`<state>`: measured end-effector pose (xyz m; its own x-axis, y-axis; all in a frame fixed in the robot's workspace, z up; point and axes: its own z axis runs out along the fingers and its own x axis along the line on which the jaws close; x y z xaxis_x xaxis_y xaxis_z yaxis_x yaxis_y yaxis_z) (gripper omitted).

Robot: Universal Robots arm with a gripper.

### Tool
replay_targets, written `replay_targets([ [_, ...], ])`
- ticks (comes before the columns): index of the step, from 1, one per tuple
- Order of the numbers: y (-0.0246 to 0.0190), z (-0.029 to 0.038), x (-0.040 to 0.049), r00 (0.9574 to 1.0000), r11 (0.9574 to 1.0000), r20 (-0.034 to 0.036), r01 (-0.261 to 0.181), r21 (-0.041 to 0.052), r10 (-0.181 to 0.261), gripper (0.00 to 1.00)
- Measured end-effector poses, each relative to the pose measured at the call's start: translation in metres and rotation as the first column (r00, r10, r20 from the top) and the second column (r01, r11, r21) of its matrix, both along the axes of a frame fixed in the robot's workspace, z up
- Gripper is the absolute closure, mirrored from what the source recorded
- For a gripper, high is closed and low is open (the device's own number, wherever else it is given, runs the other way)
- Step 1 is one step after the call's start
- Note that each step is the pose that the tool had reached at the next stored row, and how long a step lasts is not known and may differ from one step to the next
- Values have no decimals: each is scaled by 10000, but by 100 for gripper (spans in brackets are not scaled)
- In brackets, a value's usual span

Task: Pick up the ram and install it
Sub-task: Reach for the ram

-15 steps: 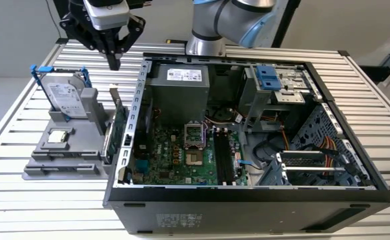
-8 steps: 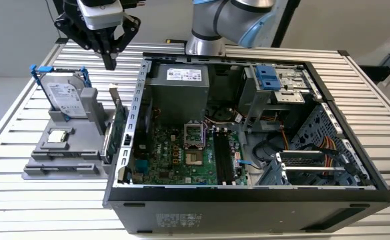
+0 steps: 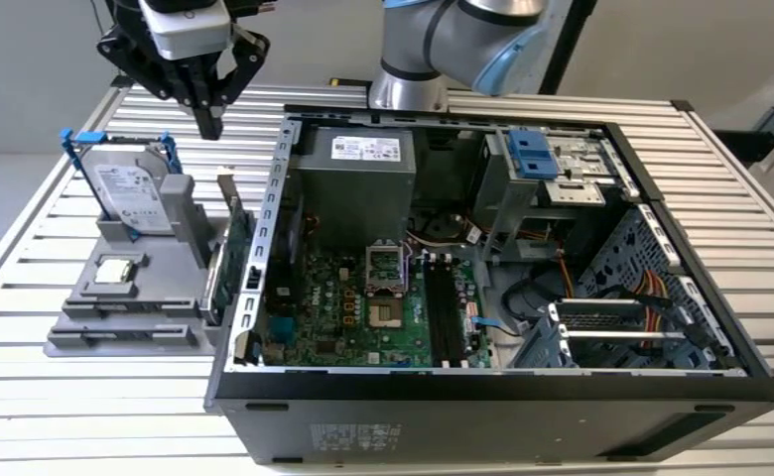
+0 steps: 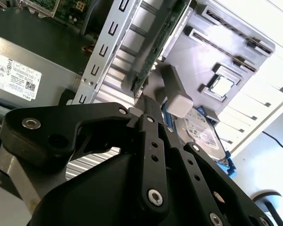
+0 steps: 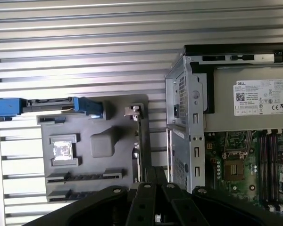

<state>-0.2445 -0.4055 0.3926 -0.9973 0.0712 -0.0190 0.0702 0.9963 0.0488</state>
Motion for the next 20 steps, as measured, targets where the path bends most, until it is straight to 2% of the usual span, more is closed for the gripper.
replay_targets([
  [20, -13, 0, -206, 10000, 10000, -1, 0, 0, 0, 100],
])
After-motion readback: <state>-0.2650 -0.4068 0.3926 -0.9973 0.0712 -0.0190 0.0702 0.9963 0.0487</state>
